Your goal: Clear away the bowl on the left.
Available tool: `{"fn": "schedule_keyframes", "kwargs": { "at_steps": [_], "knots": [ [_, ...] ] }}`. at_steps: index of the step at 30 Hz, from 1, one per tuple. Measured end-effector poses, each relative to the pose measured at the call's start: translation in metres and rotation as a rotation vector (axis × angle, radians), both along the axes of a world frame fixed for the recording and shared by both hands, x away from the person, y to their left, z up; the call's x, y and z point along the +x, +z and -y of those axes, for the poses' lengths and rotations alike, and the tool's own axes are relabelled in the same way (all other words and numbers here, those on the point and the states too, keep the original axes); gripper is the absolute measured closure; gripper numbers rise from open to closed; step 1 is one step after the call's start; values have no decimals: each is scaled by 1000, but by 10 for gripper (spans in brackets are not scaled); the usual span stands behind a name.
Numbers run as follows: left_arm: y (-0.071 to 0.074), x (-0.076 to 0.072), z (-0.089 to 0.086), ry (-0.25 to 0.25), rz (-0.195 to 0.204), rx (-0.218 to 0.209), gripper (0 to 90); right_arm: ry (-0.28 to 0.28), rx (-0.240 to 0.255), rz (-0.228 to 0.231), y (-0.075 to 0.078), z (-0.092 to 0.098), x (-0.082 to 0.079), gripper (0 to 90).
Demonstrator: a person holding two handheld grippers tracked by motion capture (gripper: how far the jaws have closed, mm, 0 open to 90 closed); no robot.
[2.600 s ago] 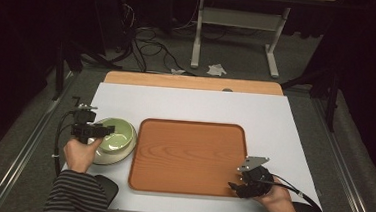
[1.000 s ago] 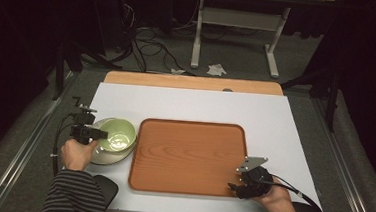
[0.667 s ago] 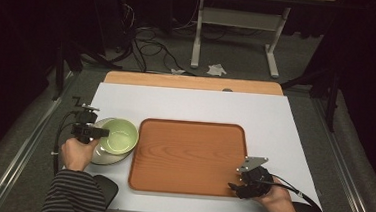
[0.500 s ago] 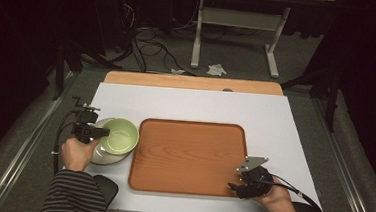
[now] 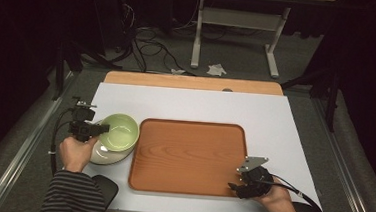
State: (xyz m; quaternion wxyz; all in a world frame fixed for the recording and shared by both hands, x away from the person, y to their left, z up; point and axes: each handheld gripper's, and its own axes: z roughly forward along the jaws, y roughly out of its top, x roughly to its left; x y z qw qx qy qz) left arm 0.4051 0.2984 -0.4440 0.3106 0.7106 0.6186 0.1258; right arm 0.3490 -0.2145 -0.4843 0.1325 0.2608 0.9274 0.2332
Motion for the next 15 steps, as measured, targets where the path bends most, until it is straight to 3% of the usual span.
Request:
{"fn": "schedule_keyframes", "kwargs": {
  "at_steps": [15],
  "knots": [
    [7,-1,13,-62,15,-20,832,-3,2,-2,0,0,0,340]
  ]
}}
